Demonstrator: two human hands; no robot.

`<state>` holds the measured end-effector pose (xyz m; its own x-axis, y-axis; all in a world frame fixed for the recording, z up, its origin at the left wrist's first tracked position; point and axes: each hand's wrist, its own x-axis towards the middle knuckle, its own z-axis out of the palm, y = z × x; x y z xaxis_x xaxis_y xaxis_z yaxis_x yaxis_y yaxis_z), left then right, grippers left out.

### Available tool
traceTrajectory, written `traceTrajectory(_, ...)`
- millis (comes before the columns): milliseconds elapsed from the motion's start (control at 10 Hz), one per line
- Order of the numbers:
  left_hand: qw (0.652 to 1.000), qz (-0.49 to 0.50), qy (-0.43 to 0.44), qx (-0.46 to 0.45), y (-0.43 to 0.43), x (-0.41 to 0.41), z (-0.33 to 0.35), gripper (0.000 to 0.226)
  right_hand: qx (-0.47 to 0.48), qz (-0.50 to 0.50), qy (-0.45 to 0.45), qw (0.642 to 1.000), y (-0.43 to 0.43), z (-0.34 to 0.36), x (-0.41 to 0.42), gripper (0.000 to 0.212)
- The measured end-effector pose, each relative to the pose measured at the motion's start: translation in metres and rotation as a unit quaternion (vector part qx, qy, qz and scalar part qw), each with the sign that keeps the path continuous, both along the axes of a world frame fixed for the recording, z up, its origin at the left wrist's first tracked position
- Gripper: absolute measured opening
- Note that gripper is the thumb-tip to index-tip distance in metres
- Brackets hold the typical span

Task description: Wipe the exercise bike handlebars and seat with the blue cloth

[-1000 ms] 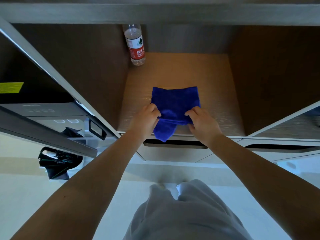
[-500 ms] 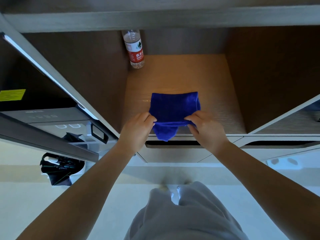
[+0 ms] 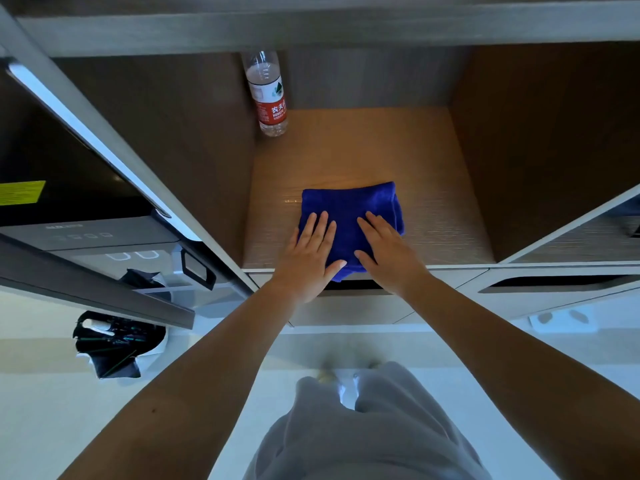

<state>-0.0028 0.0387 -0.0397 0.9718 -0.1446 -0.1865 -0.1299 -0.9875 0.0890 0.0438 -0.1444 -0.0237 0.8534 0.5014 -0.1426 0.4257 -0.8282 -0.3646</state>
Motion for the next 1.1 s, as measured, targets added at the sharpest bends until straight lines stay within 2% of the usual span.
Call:
traceTrajectory(200, 1.000, 0.023, 0.010, -0.009, 0.002, 0.019, -0.001, 0.074, -0.112, 0.035, -0.008, 0.993, 0.007, -0.012, 0.023, 0.064)
traceTrajectory(500, 0.996, 0.042, 0.080, 0.016, 0.017, 0.070, 0.014, 0.074, -0.177, 0.006, 0.010, 0.984, 0.039, 0.002, 0.061, 0.062)
traceTrajectory(600, 0.995, 0.046, 0.084, 0.021, 0.017, 0.073, 0.014, 0.074, -0.178, 0.001, 0.005, 0.984, 0.040, -0.001, 0.063, 0.062)
traceTrajectory(800, 0.993, 0.041, 0.106, 0.009, 0.014, 0.056, 0.027, 0.075, -0.095, -0.043, 0.047, 0.993, 0.035, 0.010, 0.040, 0.062)
traceTrajectory(1100, 0.983, 0.067, 0.157, -0.062, 0.005, -0.016, 0.045, 0.071, -0.063, -0.022, 0.055, 0.996, -0.005, 0.018, -0.021, 0.059)
